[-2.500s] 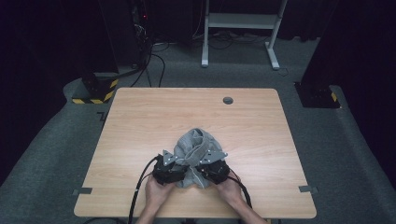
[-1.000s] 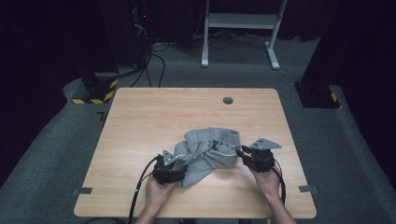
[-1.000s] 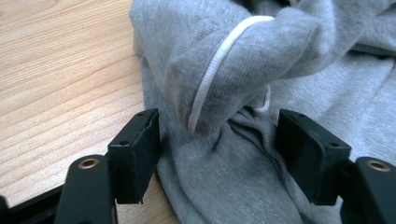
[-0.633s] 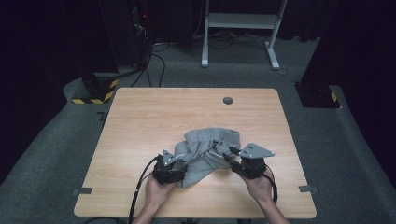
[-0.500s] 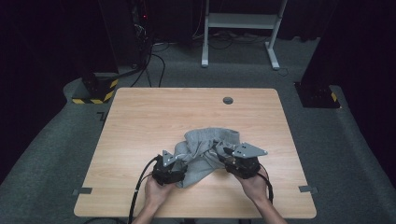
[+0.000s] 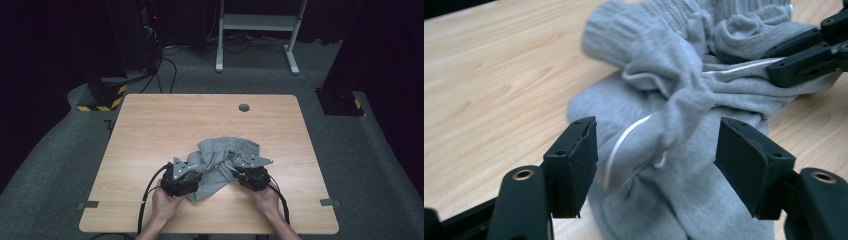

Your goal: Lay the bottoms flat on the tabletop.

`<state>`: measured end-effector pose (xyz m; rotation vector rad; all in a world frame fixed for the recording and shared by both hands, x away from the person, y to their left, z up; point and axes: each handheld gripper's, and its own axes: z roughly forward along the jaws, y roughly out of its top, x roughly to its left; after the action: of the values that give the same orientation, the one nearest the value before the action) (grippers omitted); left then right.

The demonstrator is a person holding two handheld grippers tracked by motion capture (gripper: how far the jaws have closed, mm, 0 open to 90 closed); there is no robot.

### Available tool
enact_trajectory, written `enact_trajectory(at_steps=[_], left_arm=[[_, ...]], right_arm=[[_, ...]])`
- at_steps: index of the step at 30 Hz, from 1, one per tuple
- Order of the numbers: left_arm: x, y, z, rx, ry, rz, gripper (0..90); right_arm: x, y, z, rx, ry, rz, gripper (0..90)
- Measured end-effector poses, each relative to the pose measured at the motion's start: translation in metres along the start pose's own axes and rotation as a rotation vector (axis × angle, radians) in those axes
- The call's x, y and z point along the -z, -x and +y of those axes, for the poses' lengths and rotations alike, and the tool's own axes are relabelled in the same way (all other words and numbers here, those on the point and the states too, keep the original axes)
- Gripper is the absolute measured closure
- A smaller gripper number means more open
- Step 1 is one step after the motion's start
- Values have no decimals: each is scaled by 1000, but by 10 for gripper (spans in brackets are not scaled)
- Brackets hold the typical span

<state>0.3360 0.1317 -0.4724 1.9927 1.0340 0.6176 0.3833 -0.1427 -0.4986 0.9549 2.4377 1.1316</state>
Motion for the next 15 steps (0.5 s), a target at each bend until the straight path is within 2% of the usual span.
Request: enact_trajectory(at_steps=[1,6,11,15], left_arm=[[-5,7,5,-31,-9,-3,335],[-20,14,14,-60,-35,-3,367],[-37,12,19,-36,-75,13,450],[-43,7,17,-26,-107,10,513]], right_arm=[[-2,0,-1,4,-4,2,785],[-6,-2,-4,18,-15,10,818],[-6,-2,-7,28,-8,24,834],[-6,-1,-8,30,-4,28,835]])
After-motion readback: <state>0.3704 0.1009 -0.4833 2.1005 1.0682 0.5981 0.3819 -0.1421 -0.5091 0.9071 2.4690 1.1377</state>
